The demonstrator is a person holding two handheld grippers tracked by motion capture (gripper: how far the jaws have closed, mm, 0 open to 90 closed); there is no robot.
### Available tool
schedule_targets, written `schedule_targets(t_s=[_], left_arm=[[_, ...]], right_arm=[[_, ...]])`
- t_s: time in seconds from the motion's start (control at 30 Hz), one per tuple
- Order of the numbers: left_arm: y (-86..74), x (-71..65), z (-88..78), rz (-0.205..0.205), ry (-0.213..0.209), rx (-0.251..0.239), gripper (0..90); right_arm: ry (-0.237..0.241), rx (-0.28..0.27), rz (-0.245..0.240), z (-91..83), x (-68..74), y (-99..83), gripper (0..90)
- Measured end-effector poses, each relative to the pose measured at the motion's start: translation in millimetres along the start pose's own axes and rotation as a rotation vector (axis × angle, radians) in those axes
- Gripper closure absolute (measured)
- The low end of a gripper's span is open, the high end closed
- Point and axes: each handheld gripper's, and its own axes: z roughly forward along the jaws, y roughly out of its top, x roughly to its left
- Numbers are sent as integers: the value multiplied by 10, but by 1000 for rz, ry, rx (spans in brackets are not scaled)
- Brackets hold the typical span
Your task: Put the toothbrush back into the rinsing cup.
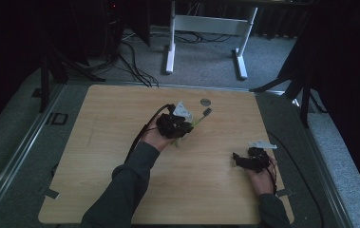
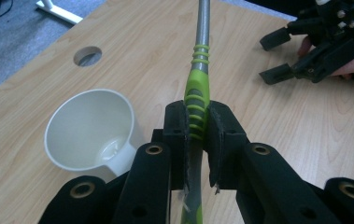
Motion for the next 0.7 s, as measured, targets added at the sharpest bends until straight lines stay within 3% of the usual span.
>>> schedule_targets(t_s=[0.7], left_arm=[[-10,107,-85,-61,32,-77,793]], right_arm=[[0,0,1,0,0,0,217]])
